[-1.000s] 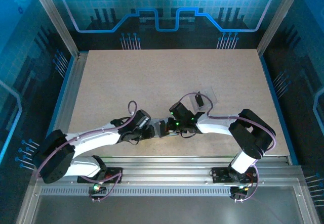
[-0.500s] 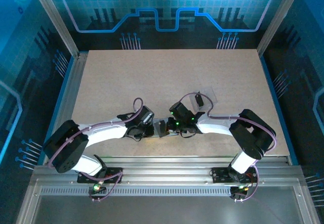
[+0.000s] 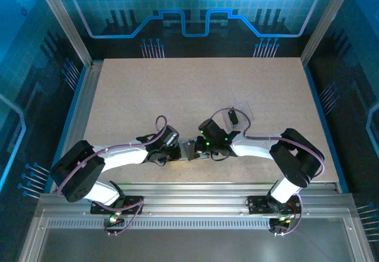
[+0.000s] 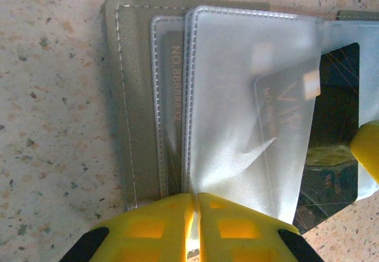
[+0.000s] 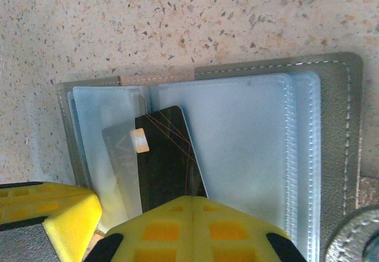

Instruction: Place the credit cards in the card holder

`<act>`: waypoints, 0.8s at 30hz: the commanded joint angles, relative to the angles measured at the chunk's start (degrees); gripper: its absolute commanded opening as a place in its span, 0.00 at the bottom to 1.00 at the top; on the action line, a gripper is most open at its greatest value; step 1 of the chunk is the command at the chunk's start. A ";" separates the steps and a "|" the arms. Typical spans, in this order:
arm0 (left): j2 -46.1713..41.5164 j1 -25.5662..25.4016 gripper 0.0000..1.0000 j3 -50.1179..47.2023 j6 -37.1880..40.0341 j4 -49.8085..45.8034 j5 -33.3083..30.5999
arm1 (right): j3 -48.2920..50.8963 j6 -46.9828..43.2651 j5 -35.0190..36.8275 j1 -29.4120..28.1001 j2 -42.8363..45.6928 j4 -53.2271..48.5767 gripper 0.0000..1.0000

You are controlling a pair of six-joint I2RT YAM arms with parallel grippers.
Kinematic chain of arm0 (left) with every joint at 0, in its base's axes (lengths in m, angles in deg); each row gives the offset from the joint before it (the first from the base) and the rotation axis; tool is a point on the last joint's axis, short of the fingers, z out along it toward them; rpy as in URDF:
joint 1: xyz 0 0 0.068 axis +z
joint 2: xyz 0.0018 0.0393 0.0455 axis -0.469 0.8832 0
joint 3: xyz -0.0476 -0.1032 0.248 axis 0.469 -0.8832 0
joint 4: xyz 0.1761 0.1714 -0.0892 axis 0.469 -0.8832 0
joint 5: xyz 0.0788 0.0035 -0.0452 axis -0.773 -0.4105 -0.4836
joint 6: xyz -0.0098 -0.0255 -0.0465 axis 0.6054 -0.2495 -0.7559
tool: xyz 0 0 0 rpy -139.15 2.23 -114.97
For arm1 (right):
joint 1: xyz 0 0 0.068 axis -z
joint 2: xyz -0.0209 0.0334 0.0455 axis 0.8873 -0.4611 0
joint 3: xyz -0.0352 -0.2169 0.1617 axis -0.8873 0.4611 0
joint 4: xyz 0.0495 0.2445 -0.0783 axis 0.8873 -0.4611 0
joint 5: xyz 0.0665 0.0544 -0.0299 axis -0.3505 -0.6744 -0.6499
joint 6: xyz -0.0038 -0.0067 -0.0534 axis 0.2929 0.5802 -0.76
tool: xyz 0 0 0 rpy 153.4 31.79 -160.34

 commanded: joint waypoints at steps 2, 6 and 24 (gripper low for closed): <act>-0.26 0.19 0.14 -2.57 -1.02 -2.89 0.51 | -0.46 -1.38 -1.20 0.34 0.87 -0.64 0.08; -0.90 0.17 0.14 -3.07 -0.85 -3.62 -0.21 | -0.83 -3.39 -1.48 1.08 2.20 -3.16 0.21; -0.96 0.20 0.15 -3.56 -0.74 -3.88 -0.47 | -8.11 -12.21 -6.87 1.15 -5.10 -9.24 0.40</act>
